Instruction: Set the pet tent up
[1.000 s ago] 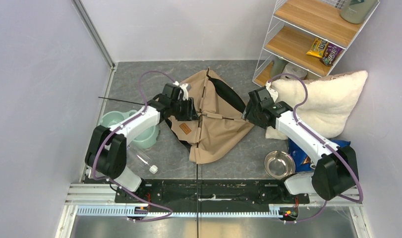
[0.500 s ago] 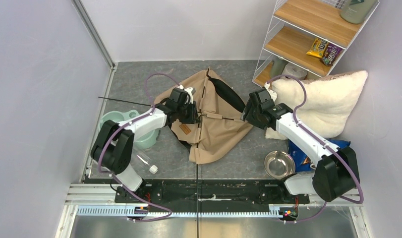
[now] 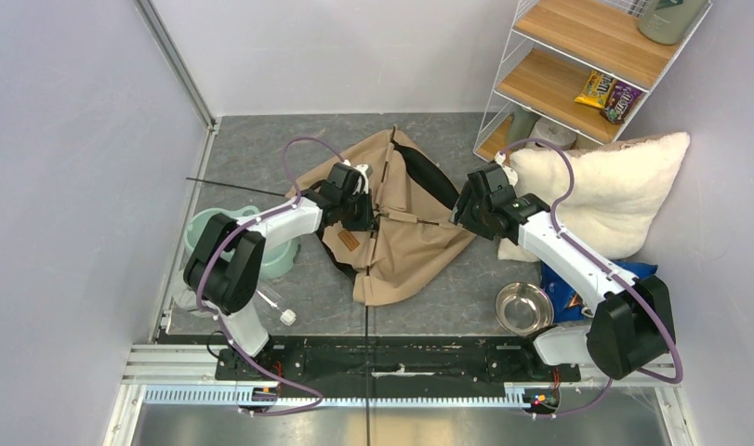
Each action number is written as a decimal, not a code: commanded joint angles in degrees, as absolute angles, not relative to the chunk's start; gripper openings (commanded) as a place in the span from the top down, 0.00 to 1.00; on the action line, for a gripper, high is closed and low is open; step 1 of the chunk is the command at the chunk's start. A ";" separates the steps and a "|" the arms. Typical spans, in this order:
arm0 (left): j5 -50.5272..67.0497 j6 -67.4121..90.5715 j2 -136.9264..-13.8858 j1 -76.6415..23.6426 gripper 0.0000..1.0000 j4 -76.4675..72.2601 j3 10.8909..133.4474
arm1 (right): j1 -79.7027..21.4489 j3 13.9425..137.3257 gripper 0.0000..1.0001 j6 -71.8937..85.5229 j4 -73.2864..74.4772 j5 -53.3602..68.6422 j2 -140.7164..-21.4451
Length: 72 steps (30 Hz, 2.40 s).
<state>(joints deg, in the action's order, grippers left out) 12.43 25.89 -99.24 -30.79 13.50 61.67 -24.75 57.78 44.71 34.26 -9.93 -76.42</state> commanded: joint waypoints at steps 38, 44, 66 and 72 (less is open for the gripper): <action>-11.95 34.70 -95.27 -27.49 0.98 23.31 73.39 | -23.82 73.04 0.33 49.49 47.65 -27.93 -74.08; -9.77 33.02 -95.55 -26.73 0.98 22.08 72.91 | -22.63 71.15 0.35 49.66 46.20 -30.17 -76.97; -8.00 30.72 -94.54 -26.26 0.98 21.15 72.25 | -5.13 60.11 0.54 45.63 39.46 -50.16 -76.59; -7.49 31.19 -95.28 -26.08 0.98 21.17 73.04 | -4.19 59.65 0.46 41.78 36.49 -41.02 -73.91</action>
<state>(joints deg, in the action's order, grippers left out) -6.87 31.64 -97.47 -26.63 23.92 71.09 -5.34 60.20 44.58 40.12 -43.16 -76.64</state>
